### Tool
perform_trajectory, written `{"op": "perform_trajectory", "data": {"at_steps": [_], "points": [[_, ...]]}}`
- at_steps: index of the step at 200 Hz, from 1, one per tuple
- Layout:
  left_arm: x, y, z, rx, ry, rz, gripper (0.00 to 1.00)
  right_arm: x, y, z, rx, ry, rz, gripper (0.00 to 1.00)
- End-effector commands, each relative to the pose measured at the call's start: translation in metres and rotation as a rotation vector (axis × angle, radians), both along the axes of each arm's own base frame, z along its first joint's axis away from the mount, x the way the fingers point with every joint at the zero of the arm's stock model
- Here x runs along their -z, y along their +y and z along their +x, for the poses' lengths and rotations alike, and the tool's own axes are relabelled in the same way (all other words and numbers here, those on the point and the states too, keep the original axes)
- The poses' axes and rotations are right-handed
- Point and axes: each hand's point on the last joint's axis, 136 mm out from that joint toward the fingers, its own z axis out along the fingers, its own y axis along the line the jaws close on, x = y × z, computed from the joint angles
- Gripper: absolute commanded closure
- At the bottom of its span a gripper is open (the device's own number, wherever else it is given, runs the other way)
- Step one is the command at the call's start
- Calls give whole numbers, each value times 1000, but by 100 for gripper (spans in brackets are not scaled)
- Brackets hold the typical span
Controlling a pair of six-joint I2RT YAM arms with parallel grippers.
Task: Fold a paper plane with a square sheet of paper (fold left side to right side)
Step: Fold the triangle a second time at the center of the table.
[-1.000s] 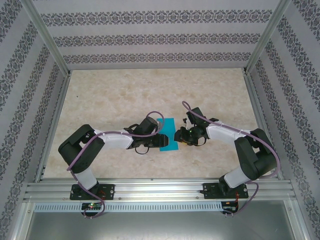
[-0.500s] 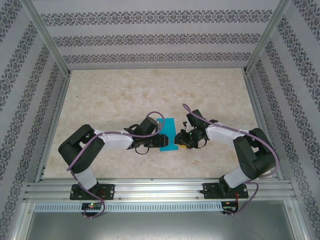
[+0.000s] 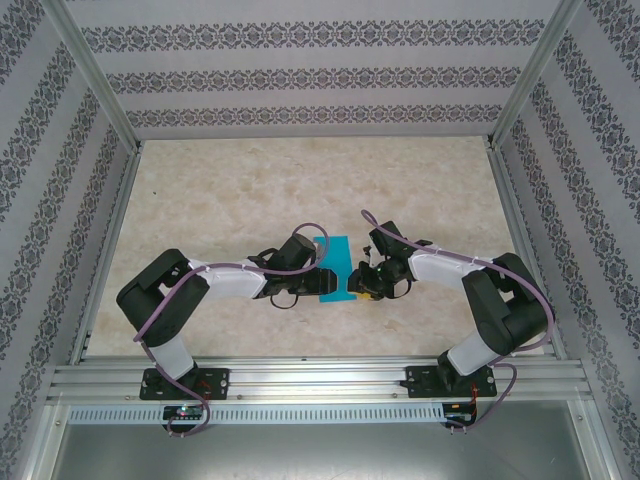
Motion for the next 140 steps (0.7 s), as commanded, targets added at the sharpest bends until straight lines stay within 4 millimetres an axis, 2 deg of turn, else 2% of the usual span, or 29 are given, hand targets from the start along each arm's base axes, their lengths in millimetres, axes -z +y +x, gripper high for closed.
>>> {"op": "perform_trajectory", "data": {"at_steps": [1, 97, 140], "points": [[14, 5, -12, 6, 35, 42, 46, 2, 4, -1, -1, 9, 9, 70], [14, 4, -11, 7, 34, 40, 46, 6, 5, -2, -12, 12, 4, 70], [15, 4, -12, 9, 38, 42, 46, 3, 14, 1, -20, 1, 43, 70]]}}
